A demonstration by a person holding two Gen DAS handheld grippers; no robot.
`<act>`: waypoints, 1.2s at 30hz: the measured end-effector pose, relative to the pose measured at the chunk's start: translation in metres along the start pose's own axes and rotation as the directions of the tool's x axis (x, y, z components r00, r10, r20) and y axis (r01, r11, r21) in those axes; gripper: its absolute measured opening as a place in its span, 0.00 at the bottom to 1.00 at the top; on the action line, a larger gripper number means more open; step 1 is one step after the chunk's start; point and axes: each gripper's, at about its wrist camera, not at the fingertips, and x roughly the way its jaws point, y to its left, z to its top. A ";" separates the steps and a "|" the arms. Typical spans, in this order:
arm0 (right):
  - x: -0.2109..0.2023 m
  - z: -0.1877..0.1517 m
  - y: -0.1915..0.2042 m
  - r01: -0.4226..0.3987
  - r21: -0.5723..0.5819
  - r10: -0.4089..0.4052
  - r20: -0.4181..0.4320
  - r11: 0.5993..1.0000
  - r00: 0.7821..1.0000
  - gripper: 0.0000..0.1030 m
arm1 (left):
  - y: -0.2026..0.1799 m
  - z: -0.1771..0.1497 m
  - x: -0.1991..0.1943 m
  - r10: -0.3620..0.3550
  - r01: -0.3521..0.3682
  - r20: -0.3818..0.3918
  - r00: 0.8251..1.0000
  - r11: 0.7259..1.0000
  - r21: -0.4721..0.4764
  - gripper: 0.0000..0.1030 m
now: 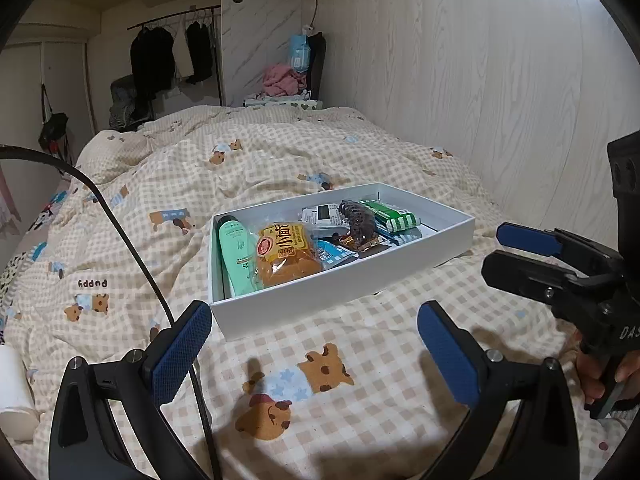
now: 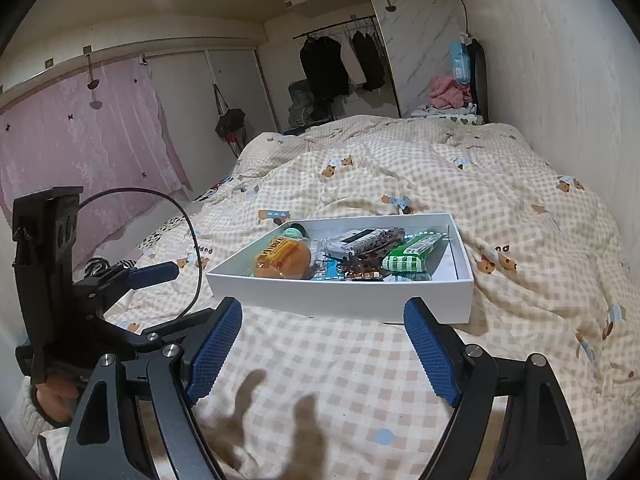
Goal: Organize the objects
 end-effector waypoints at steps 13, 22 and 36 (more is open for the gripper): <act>0.001 0.000 -0.002 0.000 0.003 0.000 -0.003 1.000 1.000 0.82 | 0.001 -0.001 -0.014 0.003 -0.003 0.072 0.997 1.000 -0.003 1.00; 0.002 -0.001 -0.003 0.000 0.006 0.000 -0.004 1.000 1.000 0.82 | -0.003 -0.001 -0.013 0.001 -0.002 0.064 0.998 1.000 0.014 1.00; 0.002 -0.002 -0.003 0.000 0.010 0.000 -0.006 1.000 1.000 0.82 | -0.003 -0.001 -0.012 -0.007 0.007 0.064 0.998 1.000 0.010 1.00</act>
